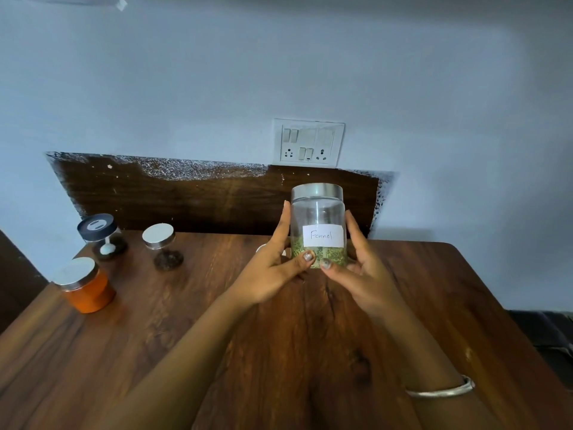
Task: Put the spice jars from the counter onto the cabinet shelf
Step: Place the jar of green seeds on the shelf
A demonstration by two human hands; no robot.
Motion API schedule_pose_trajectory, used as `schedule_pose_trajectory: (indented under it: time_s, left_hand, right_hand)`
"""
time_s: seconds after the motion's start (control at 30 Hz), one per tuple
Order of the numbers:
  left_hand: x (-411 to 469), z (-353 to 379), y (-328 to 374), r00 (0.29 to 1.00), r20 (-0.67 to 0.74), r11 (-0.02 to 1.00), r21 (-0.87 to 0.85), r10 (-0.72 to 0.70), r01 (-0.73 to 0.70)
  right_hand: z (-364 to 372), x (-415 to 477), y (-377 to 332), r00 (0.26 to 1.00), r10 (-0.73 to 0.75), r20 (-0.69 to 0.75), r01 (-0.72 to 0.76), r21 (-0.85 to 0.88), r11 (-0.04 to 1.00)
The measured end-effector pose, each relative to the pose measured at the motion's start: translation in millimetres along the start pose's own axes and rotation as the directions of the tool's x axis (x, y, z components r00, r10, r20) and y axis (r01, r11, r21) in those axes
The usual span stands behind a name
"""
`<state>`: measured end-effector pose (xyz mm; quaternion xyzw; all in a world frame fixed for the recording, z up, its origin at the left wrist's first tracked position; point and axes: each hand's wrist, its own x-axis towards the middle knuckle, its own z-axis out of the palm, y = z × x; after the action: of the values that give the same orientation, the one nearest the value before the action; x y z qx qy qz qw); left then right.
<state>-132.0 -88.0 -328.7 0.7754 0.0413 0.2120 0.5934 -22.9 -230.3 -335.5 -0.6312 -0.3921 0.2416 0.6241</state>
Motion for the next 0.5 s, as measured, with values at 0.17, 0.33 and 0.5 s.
schedule_pose_trajectory:
  time_s: [0.17, 0.33, 0.5]
  left_hand:
    - [0.7, 2.4, -3.7, 0.998, -0.041, 0.996, 0.071, 0.051, -0.048]
    - [2.3, 0.9, -4.8, 0.996, -0.034, 0.990, 0.123, 0.077, -0.072]
    - [3.4, -3.0, -2.1, 0.997, 0.003, 0.979, 0.190, 0.076, -0.075]
  right_hand:
    - [-5.2, 0.6, -6.2, 1.000, -0.004, -0.019, 0.004, -0.025, 1.000]
    - [-8.7, 1.3, -12.3, 0.999, -0.032, -0.025, 0.028, -0.123, 0.992]
    - [-11.0, 2.9, -16.0, 0.998, -0.035, -0.052, 0.022, -0.237, 0.971]
